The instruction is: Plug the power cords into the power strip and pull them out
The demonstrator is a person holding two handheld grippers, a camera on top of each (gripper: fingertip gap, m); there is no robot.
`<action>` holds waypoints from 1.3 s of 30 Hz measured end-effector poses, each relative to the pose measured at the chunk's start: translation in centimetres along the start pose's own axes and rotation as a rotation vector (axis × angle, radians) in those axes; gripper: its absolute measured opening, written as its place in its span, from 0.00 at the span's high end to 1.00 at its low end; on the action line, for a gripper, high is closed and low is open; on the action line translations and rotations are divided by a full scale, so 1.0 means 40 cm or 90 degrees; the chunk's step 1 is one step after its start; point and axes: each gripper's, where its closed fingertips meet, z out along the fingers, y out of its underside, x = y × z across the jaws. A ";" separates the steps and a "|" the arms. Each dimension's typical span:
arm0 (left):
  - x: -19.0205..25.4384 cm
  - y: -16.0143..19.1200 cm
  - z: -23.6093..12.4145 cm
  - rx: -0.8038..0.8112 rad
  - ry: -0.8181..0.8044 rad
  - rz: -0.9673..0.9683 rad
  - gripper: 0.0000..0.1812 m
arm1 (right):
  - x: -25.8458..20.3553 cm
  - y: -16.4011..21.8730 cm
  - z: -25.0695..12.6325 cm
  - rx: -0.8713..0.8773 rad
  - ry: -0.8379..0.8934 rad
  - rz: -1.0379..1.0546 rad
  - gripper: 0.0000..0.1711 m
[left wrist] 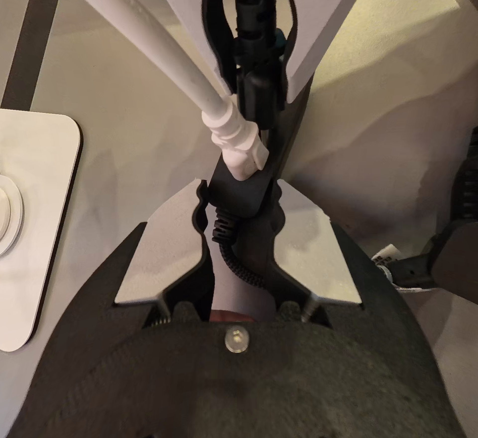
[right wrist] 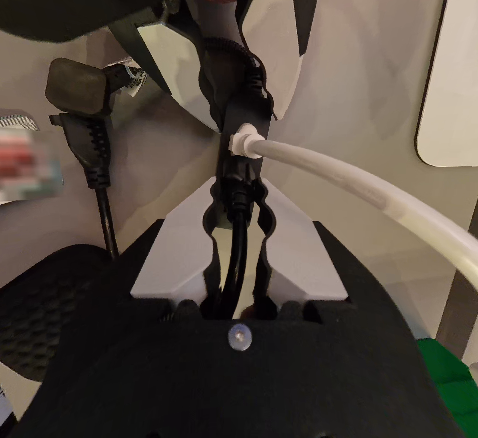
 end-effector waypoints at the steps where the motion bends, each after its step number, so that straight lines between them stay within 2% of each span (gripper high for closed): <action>1: 0.000 0.000 0.000 0.000 0.001 0.001 0.74 | 0.000 -0.001 -0.003 -0.003 -0.001 0.002 0.86; 7: 0.003 -0.003 0.002 0.008 -0.006 -0.015 0.74 | -0.005 0.029 -0.042 -0.079 -0.018 0.067 0.86; 15: 0.010 -0.017 0.013 0.007 -0.073 -0.097 0.74 | -0.003 0.065 -0.032 -0.085 -0.023 0.151 0.86; 24: 0.019 -0.054 0.040 0.004 -0.170 -0.168 0.75 | 0.031 0.106 -0.043 -0.108 0.003 0.138 0.86; 39: 0.020 -0.066 0.048 0.026 -0.172 -0.145 0.75 | 0.041 0.100 -0.033 -0.136 0.008 0.119 0.86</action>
